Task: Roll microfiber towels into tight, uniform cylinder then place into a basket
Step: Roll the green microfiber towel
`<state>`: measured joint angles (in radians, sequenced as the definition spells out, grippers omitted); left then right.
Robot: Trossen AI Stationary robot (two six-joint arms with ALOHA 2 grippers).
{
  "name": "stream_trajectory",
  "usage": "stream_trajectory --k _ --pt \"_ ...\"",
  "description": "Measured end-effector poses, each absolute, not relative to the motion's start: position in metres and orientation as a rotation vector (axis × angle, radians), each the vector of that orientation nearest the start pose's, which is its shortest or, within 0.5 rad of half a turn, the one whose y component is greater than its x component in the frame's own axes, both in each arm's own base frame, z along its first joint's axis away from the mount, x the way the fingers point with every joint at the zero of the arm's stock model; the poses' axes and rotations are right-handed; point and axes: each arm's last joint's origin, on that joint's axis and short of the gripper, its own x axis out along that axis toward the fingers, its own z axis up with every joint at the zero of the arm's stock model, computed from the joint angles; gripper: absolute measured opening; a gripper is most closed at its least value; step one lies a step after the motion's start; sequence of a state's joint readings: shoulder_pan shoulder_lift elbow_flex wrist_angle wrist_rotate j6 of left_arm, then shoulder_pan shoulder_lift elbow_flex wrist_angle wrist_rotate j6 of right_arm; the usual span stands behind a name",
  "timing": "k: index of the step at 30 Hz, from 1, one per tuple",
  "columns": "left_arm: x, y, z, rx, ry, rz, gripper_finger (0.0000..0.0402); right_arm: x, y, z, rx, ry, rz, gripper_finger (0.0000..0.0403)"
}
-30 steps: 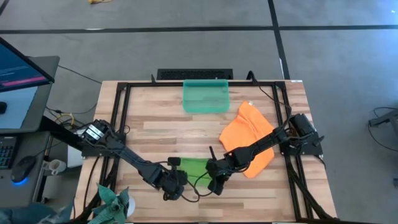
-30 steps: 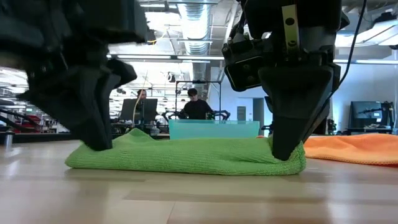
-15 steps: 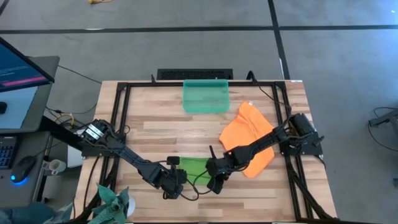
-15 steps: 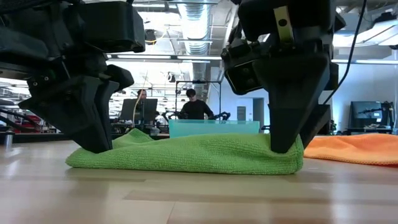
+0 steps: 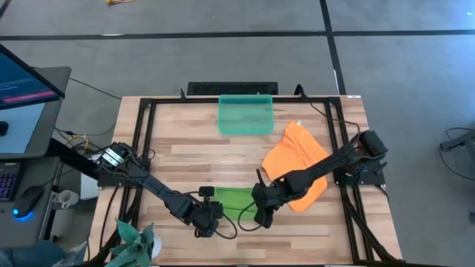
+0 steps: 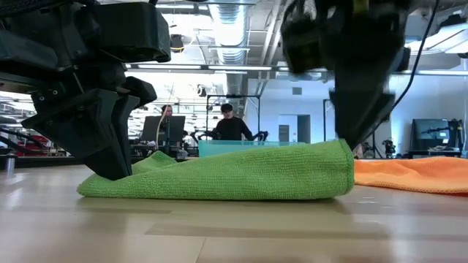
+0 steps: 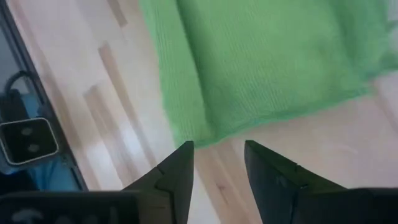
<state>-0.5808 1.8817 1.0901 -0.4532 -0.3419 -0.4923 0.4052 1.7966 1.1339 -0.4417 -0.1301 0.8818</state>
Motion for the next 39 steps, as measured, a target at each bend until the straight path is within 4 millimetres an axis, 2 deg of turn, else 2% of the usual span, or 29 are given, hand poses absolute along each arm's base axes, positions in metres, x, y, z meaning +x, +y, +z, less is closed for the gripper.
stream_trajectory --k 4,6,9,11,16,20,30,35,39 --pt "0.295 -0.182 0.133 0.115 1.119 0.069 0.0011 0.311 0.156 0.200 0.566 1.081 -0.028 0.0164" --pt "0.295 -0.182 0.133 0.114 1.120 0.068 0.0011 0.310 0.168 0.206 0.522 0.987 -0.031 0.0164" --pt "0.295 -0.182 0.132 0.113 1.121 0.068 0.0011 0.309 0.185 0.199 0.419 0.895 -0.034 0.0165" --pt "0.295 -0.182 0.132 0.113 1.120 0.068 0.0011 0.314 0.191 0.188 0.384 0.881 -0.023 0.0166" --pt "0.294 -0.182 0.132 0.095 1.121 0.080 0.0011 0.332 0.197 0.167 0.403 0.850 0.068 0.0157" --pt "0.294 -0.182 0.132 0.092 1.121 0.081 0.0011 0.340 0.194 0.156 0.425 0.881 0.117 0.0137" --pt "0.294 -0.182 0.132 0.093 1.123 0.081 0.0011 0.342 0.173 0.150 0.495 0.956 -0.029 0.0087" --pt "0.294 -0.182 0.132 0.096 1.121 0.085 0.0011 0.336 0.163 0.143 0.477 1.054 -0.117 0.0067" --pt "0.294 -0.182 0.132 0.097 1.120 0.086 0.0011 0.334 0.162 0.142 0.479 1.074 -0.139 0.0059"
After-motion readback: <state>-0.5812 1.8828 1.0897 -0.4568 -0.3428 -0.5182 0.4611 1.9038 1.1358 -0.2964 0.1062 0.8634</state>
